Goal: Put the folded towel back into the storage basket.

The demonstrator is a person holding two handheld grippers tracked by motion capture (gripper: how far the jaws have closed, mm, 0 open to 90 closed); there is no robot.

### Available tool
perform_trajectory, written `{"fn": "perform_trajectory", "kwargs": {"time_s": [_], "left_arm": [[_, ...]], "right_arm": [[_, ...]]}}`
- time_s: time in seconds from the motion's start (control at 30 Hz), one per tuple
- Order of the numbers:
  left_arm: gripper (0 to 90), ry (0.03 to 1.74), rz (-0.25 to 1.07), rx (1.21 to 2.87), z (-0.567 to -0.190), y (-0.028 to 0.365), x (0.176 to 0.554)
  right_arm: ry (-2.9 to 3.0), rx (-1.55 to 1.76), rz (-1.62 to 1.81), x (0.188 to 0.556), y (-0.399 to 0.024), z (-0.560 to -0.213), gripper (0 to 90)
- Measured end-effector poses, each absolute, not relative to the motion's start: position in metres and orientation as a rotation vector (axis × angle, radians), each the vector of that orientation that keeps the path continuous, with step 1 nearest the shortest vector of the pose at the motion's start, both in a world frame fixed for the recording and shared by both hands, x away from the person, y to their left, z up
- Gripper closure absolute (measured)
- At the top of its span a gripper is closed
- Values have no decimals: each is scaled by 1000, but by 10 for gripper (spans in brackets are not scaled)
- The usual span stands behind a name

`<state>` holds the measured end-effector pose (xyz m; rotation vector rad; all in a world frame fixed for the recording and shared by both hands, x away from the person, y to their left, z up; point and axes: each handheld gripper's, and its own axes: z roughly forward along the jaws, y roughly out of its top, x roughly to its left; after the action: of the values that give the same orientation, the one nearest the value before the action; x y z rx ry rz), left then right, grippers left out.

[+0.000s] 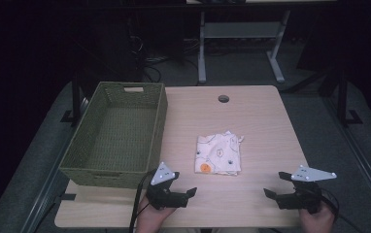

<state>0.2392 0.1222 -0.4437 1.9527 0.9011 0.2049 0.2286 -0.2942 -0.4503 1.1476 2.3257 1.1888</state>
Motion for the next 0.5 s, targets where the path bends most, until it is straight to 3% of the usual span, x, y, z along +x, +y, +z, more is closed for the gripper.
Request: {"fn": "perform_trajectory", "kwargs": {"time_s": [0.5], "left_arm": [[177,917,235,1961,-443,129,246]], "right_arm": [[2273,1192,1225,228,-302,-449,139]]}}
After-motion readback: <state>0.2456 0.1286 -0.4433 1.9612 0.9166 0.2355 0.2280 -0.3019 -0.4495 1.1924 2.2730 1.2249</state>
